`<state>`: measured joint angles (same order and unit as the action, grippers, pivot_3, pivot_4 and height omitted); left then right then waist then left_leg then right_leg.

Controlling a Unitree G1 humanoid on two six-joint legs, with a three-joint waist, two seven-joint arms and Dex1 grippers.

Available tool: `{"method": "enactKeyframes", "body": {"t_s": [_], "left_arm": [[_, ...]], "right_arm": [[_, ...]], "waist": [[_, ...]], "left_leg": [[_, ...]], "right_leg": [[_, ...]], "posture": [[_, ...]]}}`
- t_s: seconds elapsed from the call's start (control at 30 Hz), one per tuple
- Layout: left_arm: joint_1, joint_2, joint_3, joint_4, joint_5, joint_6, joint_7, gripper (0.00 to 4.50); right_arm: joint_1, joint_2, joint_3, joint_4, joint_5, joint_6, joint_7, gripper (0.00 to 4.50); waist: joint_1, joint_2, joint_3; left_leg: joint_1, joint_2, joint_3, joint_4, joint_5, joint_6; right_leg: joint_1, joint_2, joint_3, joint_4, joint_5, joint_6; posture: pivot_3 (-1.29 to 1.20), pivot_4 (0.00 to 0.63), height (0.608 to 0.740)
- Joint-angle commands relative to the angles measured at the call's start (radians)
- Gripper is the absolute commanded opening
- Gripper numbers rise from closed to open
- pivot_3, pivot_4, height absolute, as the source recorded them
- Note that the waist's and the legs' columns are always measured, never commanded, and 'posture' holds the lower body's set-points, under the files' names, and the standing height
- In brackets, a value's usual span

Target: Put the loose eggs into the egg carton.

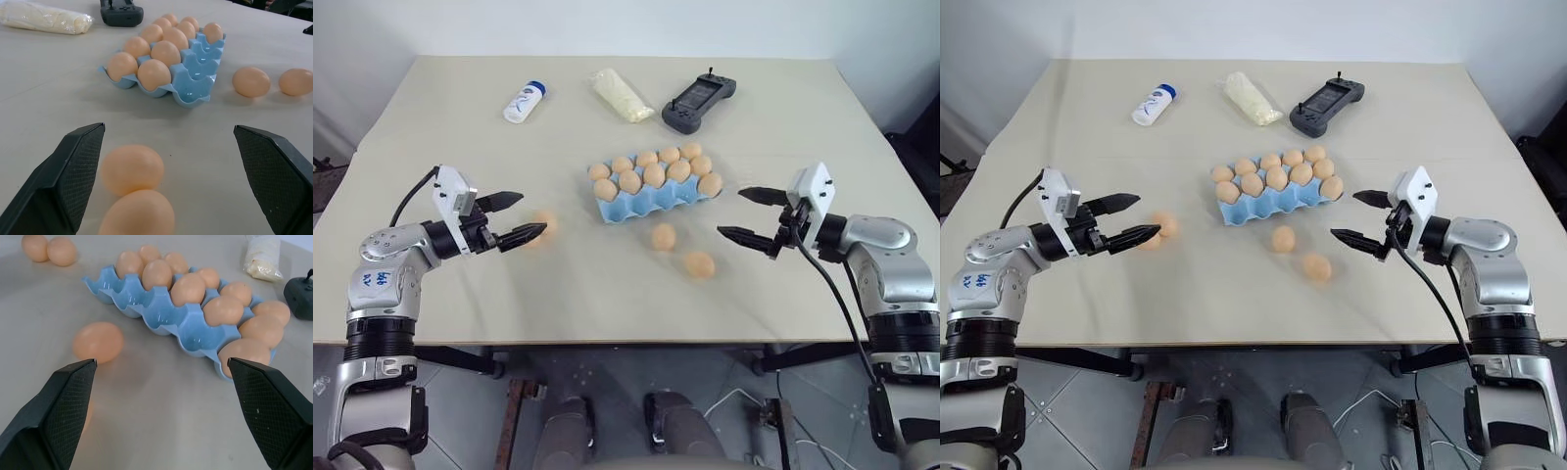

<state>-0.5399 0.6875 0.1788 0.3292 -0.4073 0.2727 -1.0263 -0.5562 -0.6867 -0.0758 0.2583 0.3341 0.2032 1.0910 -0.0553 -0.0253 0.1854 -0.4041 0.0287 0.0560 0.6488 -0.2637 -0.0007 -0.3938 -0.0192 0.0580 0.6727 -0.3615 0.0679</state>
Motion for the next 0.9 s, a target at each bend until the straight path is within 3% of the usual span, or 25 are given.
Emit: {"method": "enactKeyframes", "body": {"t_s": [0.03, 0.5, 0.9], "left_arm": [[-0.025, 0.013, 0.017, 0.005, 0.005, -0.031, -0.004, 4.49], [-0.025, 0.000, 0.007, -0.039, 0.035, -0.023, 0.072, 4.49], [0.074, -0.046, 0.005, -0.099, -0.107, -0.084, -0.215, 4.49]], "right_arm": [[-0.003, 0.002, -0.024, -0.043, 0.020, 0.002, -0.012, 4.50], [0.009, 0.013, -0.054, -0.073, 0.032, 0.018, -0.073, 4.50], [0.428, 0.006, -0.220, -0.557, 0.131, 0.245, -0.275, 4.50]], "waist": [[0.000, 0.000, 0.000], [0.002, 0.000, 0.000], [0.017, 0.000, 0.000]], "left_leg": [[0.000, 0.000, 0.000, 0.000, 0.000, 0.000], [0.000, 0.000, 0.000, 0.000, 0.000, 0.000], [0.000, 0.000, -0.001, 0.000, 0.000, 0.000]], "right_leg": [[0.000, 0.000, 0.000, 0.000, 0.000, 0.000], [0.000, 0.000, 0.000, 0.000, 0.000, 0.000], [0.001, 0.000, 0.000, -0.001, 0.000, 0.000]], "posture": [[0.00, 0.150, 0.740], [0.00, 0.150, 0.740], [0.00, 0.150, 0.740]]}}
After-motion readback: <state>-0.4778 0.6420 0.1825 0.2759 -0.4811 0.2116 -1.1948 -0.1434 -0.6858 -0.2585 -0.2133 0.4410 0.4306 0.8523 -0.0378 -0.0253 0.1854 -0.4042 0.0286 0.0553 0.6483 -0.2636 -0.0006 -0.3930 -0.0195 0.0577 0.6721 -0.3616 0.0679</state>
